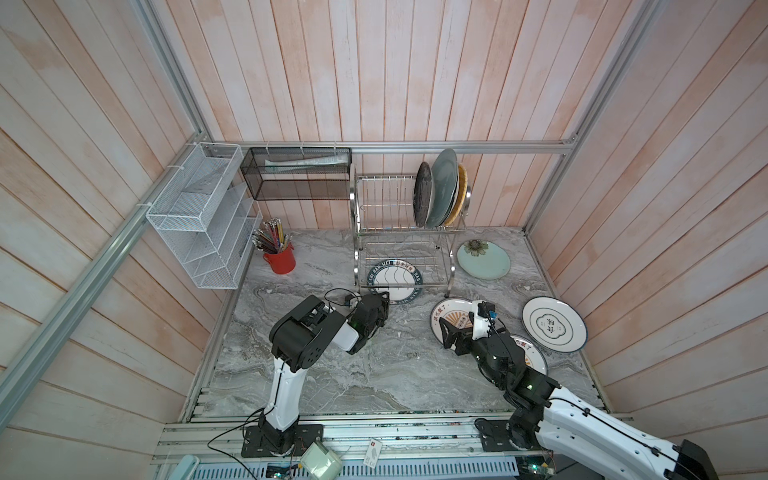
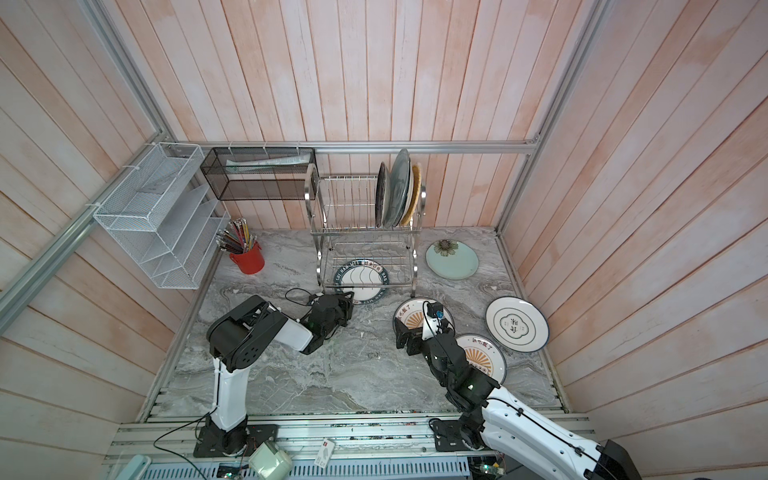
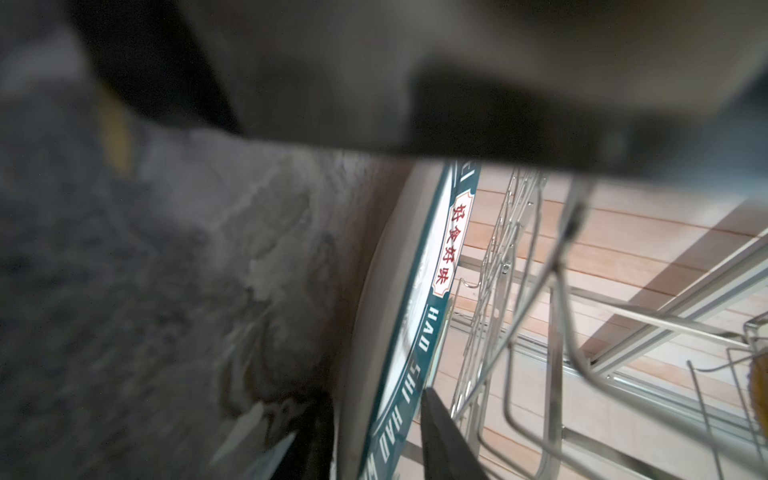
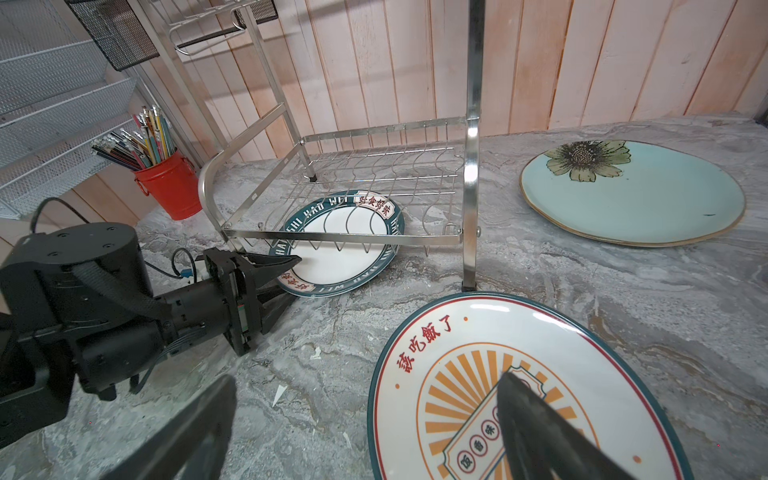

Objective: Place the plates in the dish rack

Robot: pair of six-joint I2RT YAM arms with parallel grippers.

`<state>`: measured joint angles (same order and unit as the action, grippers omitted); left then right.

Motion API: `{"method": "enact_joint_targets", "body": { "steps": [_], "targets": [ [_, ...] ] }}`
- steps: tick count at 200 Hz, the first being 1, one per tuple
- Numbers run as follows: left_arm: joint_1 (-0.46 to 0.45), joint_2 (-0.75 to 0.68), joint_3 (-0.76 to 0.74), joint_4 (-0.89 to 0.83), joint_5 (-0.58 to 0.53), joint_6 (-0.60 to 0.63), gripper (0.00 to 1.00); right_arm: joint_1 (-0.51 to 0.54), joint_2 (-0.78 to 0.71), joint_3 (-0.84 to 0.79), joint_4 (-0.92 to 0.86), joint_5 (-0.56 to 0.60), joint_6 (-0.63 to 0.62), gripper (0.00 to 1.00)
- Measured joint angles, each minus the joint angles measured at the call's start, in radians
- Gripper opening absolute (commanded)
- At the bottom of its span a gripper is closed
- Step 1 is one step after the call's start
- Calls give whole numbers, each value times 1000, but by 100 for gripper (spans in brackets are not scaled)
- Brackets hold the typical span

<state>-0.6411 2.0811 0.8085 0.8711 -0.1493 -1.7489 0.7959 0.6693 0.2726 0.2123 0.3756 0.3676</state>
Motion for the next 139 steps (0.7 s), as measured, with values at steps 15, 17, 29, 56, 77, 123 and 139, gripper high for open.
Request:
{"method": "enact_joint_targets", "body": {
  "steps": [15,17,29,56,77,123,139],
  "targets": [
    [4,17,16,3,-5,-14,28,0,-5,-1,0,0,0,98],
    [5,19,18,5,-6,-18,27,0,-5,-1,0,0,0,98],
    [7,24,28,-3,-10,-25,19,0,-7,-4,0,0,0,98],
    [8,24,31,-11,-13,-15,5,0,-8,-11,0,1,0,97],
    [8,3,16,-37,-7,3,0,0,-10,-11,0,2,0,98],
    [-31,-135,-168,-55,-5,13,0,0,-27,-11,0,11,-1,98],
    [-59,-201,-240,-70,-9,14,0,0,-27,-11,-2,16,-1,98]
  ]
}}
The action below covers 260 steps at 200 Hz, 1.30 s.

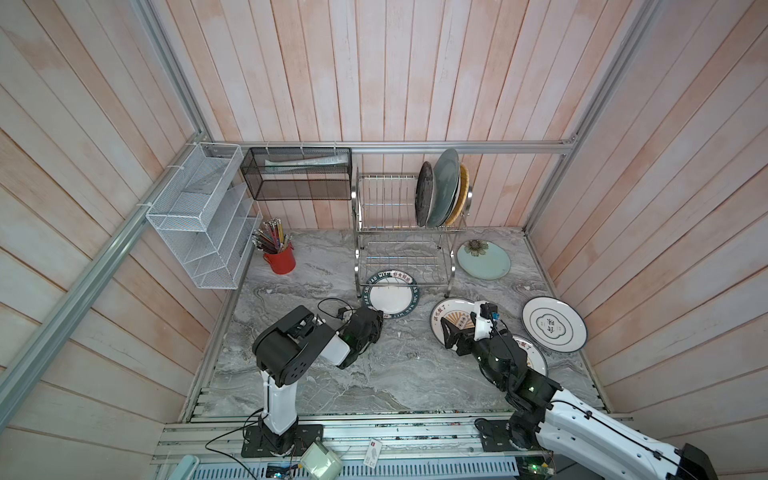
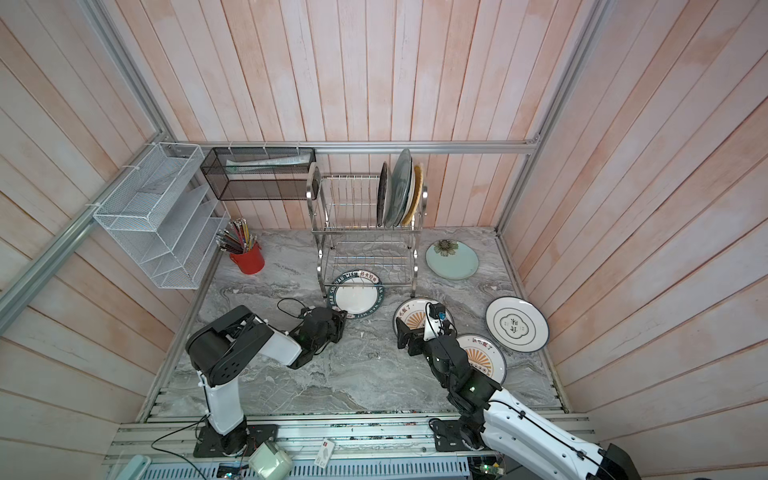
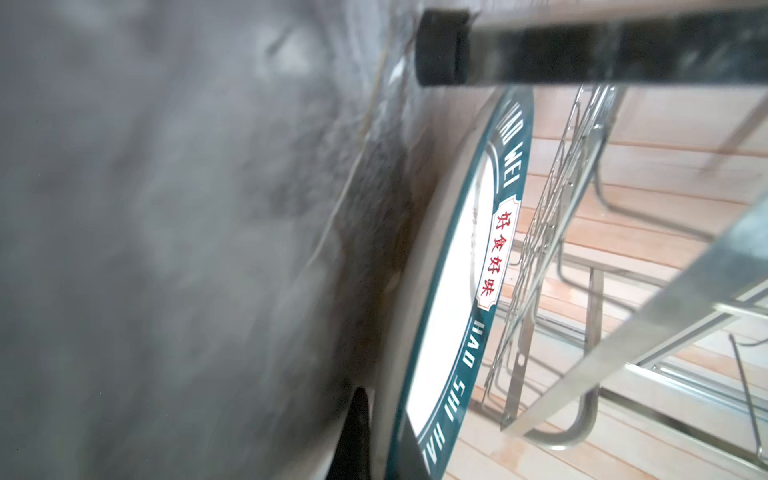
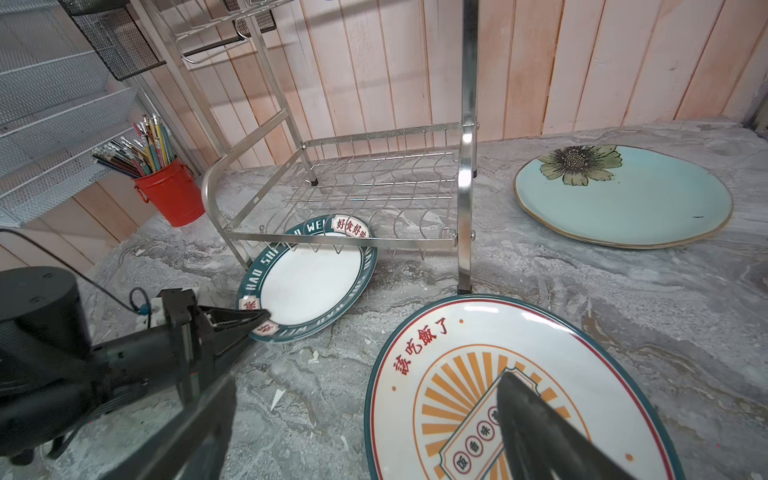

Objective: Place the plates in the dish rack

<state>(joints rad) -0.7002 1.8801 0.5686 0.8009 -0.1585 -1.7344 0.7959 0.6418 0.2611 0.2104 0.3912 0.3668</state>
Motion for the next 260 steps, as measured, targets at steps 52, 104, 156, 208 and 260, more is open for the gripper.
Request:
{"method": "enact_joint_targets", "body": {
  "steps": [52,104,156,208,260],
  "targets": [
    [-58,-249,-243,-61,6,32,0,0,1,0,-2,7,0,98],
    [-64,-688,-418,-256,33,137,0,-24,40,32,-53,-17,27,98],
    [-68,-1121,-420,-414,84,326,0,-33,153,244,-158,-238,113,90],
    [-68,-1074,-387,-409,222,521,0,-31,185,314,-177,-417,209,83],
    [-68,-1015,-374,-338,316,605,0,-29,271,369,-233,-426,245,62]
  ]
}}
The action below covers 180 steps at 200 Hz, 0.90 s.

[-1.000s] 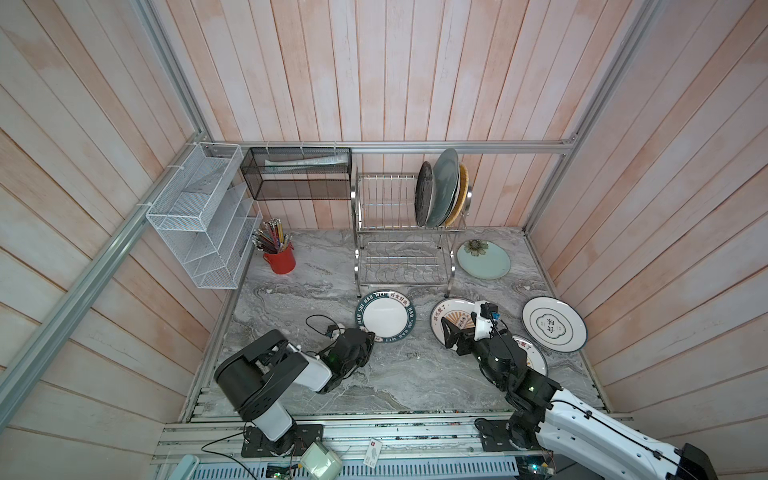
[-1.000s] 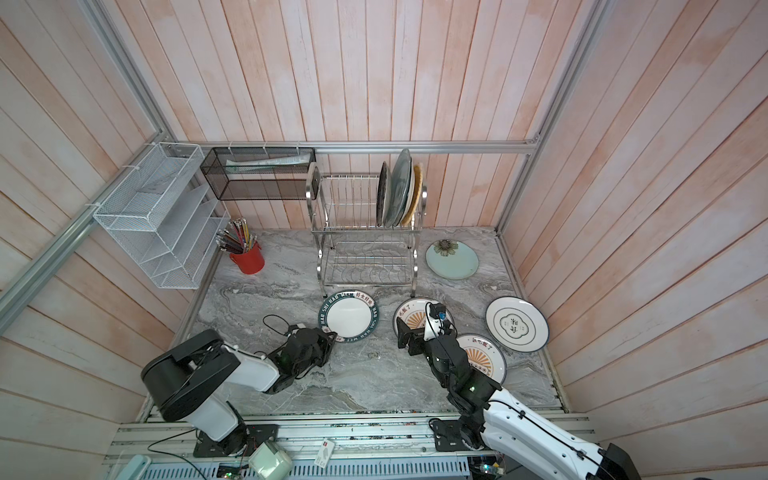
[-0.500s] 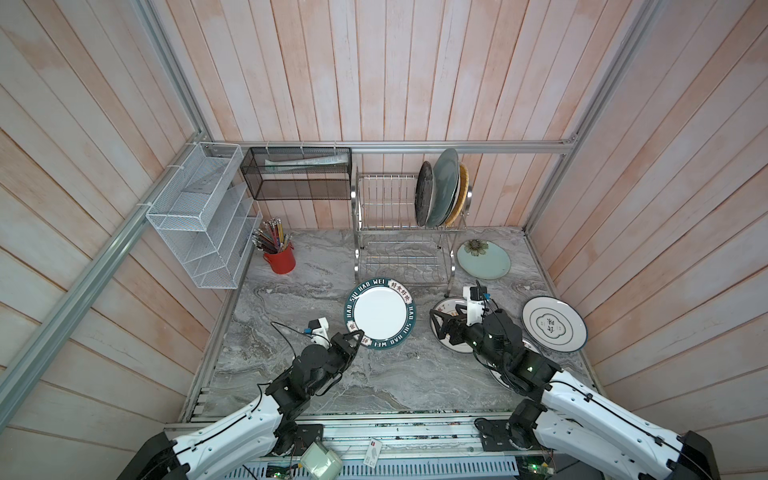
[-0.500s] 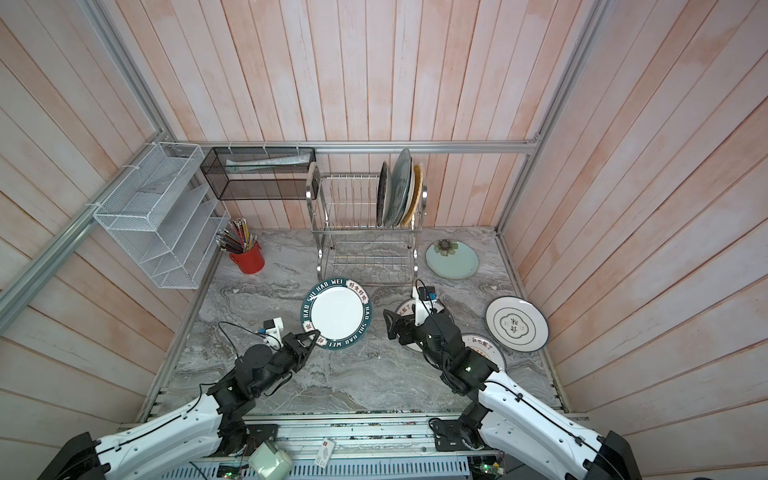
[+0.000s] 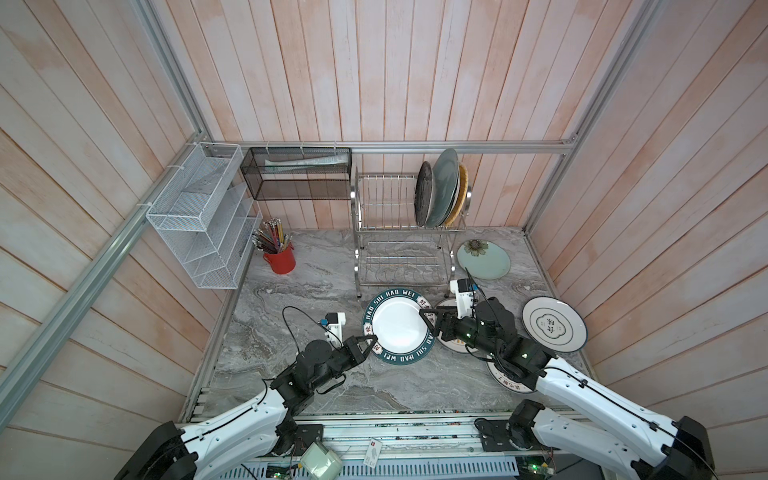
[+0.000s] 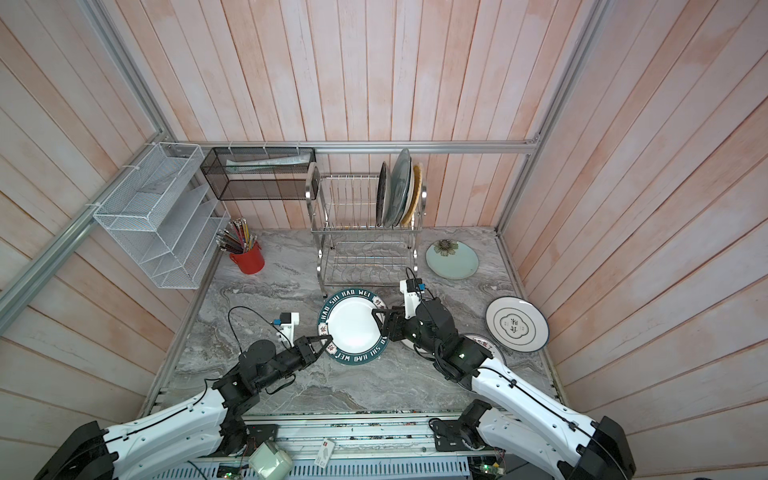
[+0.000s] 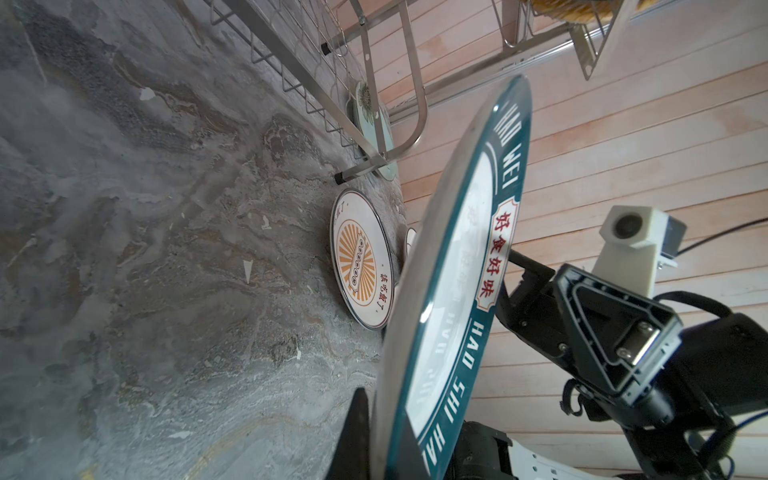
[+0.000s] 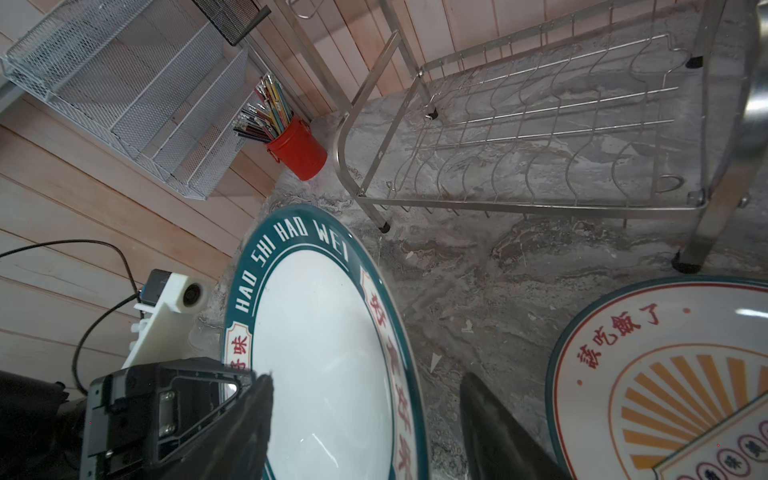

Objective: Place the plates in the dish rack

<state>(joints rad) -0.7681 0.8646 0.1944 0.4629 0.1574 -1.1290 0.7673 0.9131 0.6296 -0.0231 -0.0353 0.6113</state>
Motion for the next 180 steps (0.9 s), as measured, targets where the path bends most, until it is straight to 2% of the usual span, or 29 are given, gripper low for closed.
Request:
{"method": "enact_joint_targets", "body": {
  "steps": [23,75,107,138,149,170,180],
  "targets": [
    [0,11,18,15,26,21,0,6,9,0,-11,-1,10,49],
    [21,10,48,3,80,52,0,23,-25,0,-29,2,22,12],
    [64,5,79,-29,127,58,0,20,-53,0,13,-23,62,0],
    [116,17,114,-60,190,85,0,16,-55,0,32,-27,82,0],
    [134,31,124,-66,218,97,13,16,-55,0,28,-28,88,0],
    [155,64,151,-95,236,142,59,24,-59,0,11,-46,85,0],
    [165,71,166,-120,236,167,75,35,-60,0,-17,-50,76,0]
  ]
}}
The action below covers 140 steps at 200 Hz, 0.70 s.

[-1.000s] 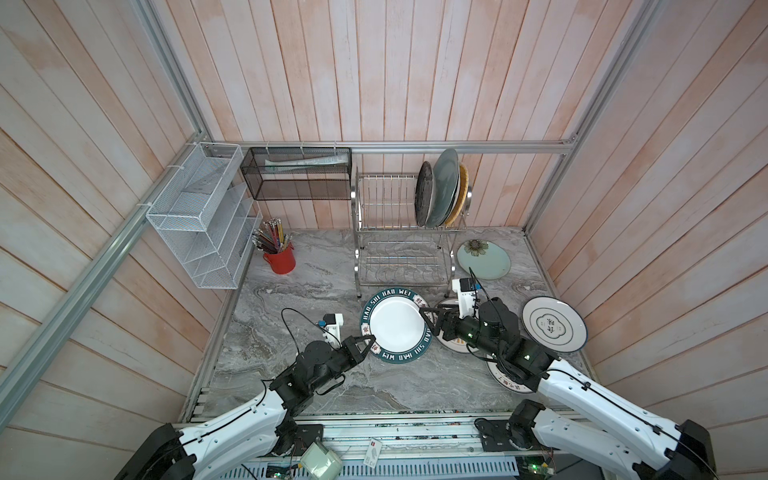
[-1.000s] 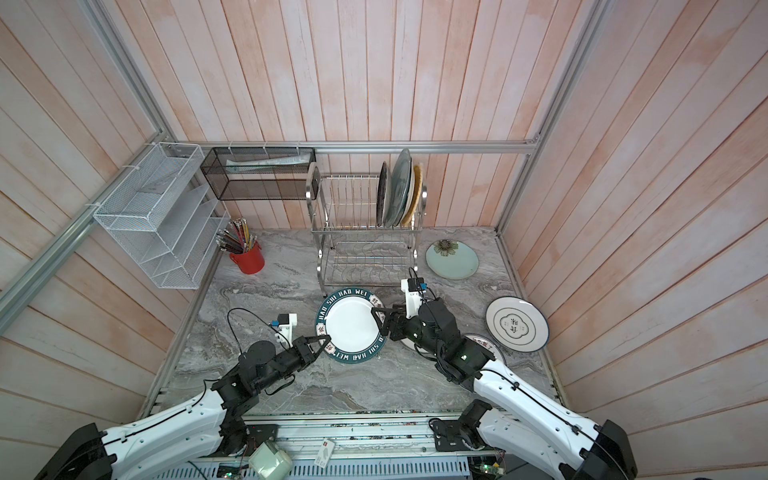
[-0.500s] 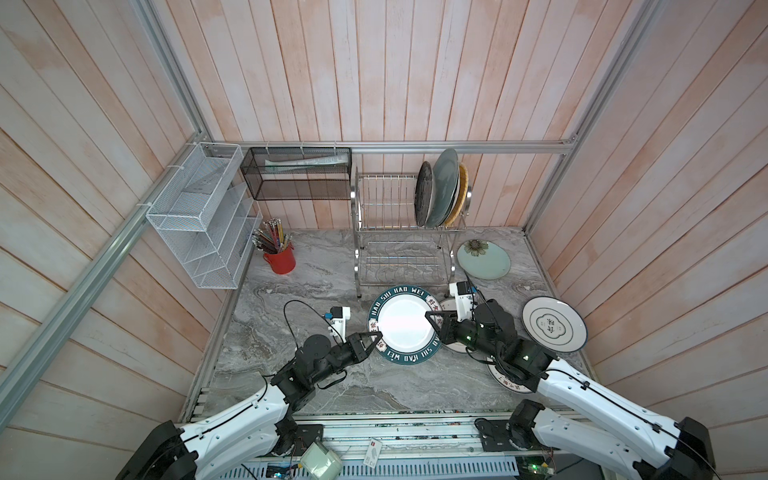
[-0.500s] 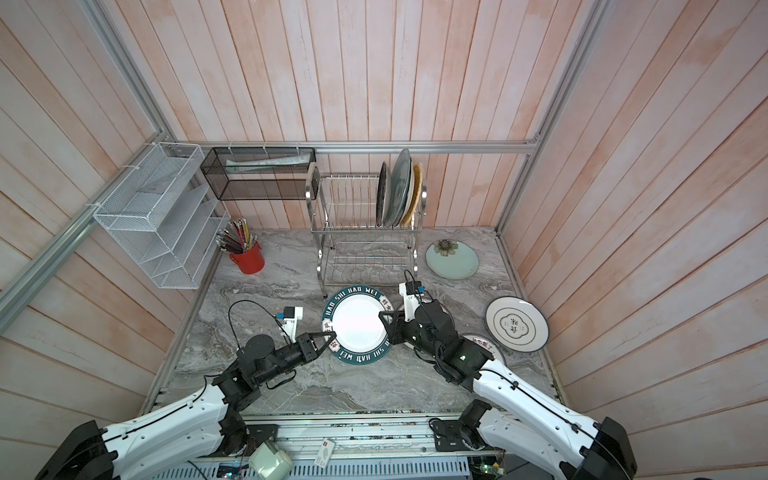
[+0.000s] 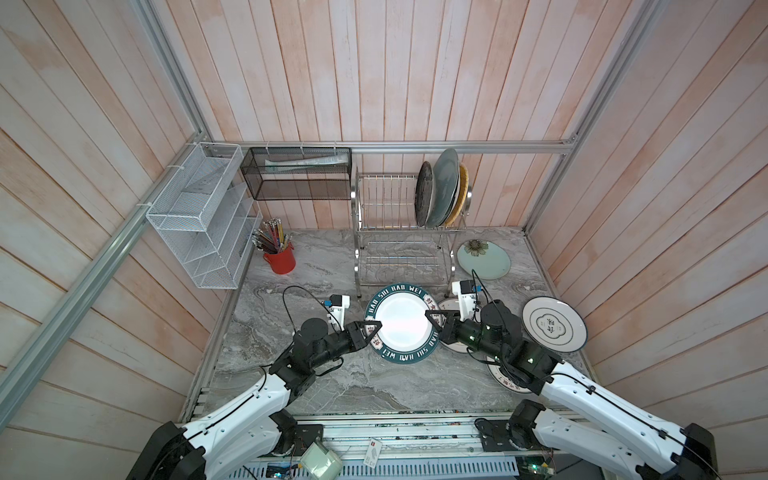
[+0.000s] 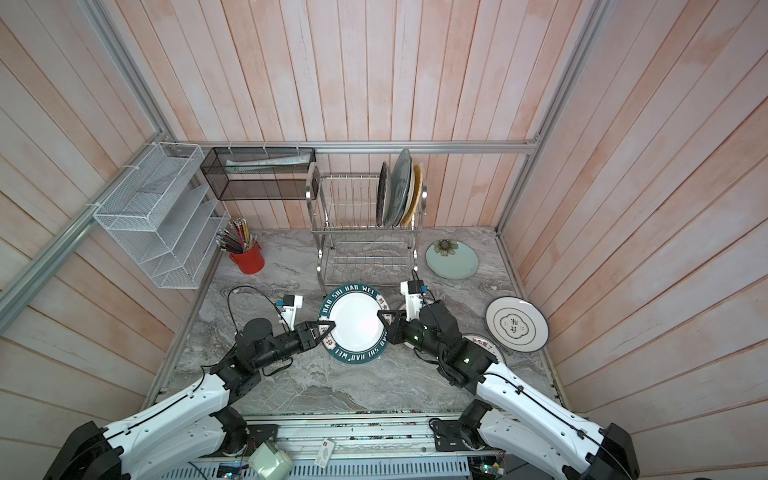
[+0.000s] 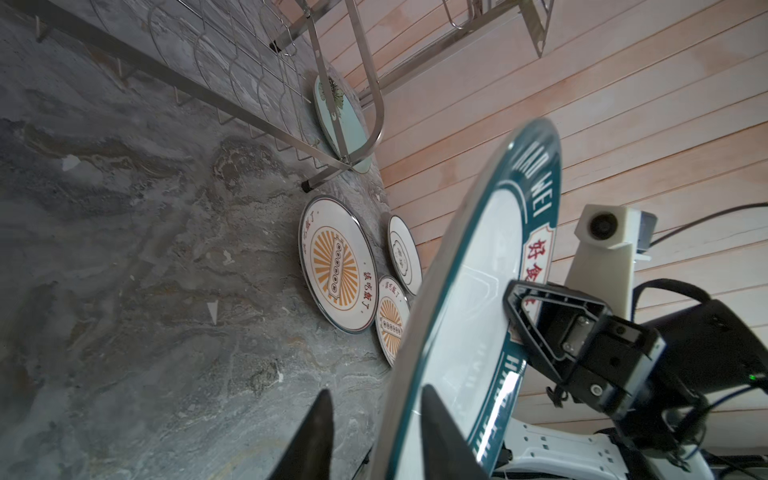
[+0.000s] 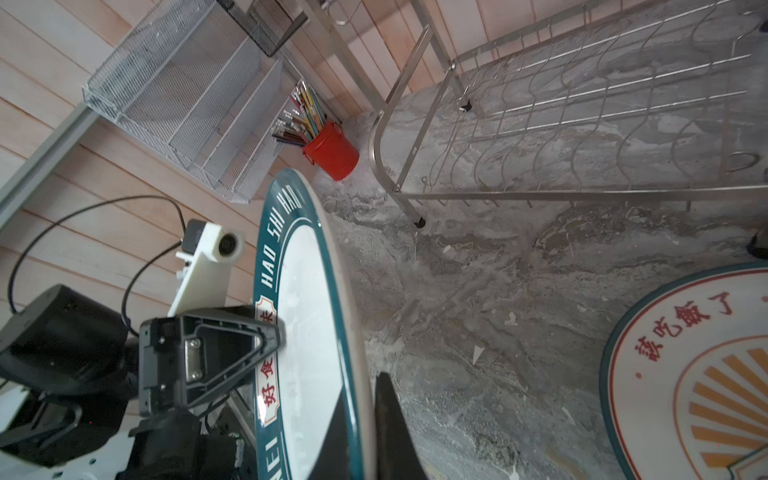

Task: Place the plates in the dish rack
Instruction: 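Hold the upright plate with the right gripper while the left releases and withdraws, then lift the green-rimmed plate with the right gripper up over the rack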

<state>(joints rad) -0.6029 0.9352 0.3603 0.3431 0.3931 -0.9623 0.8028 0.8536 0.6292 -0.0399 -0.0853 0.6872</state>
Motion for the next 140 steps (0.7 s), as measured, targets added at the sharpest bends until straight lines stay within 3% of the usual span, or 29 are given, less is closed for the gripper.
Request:
{"method": "enact_joint_targets", "body": {
  "steps": [19,79,140],
  "targets": [
    [18,-25,31,-66,-13,40,100,9,-14,1,-65,22,-8,0],
    [34,-391,147,-353,-165,243,100,8,-45,197,-217,176,-76,0],
    [34,-682,200,-637,-350,420,100,8,152,626,-264,347,-244,0]
  ]
}}
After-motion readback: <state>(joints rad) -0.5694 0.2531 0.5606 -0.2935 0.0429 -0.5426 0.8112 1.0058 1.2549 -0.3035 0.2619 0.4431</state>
